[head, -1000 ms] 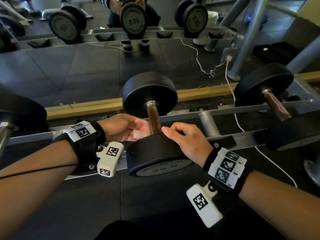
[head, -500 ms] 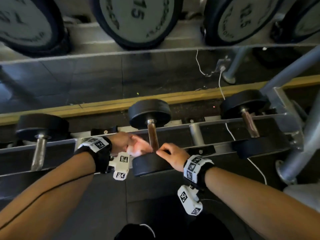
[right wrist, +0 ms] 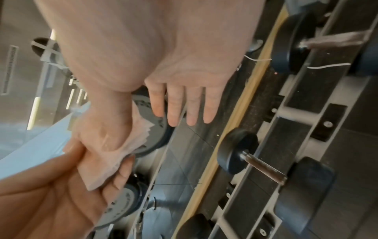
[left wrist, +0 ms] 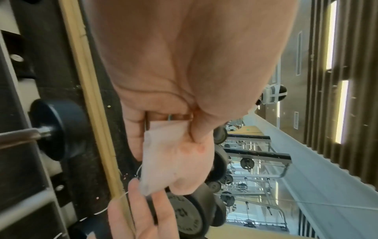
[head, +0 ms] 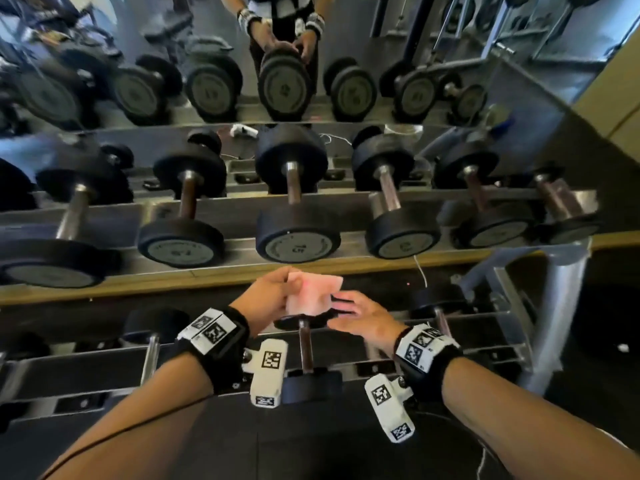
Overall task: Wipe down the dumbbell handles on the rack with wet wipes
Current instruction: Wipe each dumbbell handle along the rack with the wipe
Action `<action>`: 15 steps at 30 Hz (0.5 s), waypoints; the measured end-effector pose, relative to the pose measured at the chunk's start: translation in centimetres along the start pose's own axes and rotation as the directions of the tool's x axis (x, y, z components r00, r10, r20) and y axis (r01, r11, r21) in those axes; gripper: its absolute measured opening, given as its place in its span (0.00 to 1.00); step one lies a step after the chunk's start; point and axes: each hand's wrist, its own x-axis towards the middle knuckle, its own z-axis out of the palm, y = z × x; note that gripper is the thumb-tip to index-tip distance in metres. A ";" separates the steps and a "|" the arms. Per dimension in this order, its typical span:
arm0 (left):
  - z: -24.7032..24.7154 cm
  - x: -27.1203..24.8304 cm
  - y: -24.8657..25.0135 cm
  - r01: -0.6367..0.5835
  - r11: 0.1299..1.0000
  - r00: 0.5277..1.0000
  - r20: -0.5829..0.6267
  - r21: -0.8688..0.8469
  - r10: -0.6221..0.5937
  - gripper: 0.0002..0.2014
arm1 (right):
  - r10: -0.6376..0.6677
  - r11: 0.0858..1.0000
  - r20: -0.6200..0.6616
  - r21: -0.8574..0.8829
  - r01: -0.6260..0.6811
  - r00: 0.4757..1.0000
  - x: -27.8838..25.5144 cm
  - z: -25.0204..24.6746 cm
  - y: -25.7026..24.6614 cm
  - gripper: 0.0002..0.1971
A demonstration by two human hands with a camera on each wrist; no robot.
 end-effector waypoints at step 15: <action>15.3 6.0 9.7 -0.082 0.995 0.975 -0.212 -0.054 0.068 0.04 | -0.216 0.976 -0.028 0.009 0.216 0.976 -0.4 -18.2 -11.0 0.07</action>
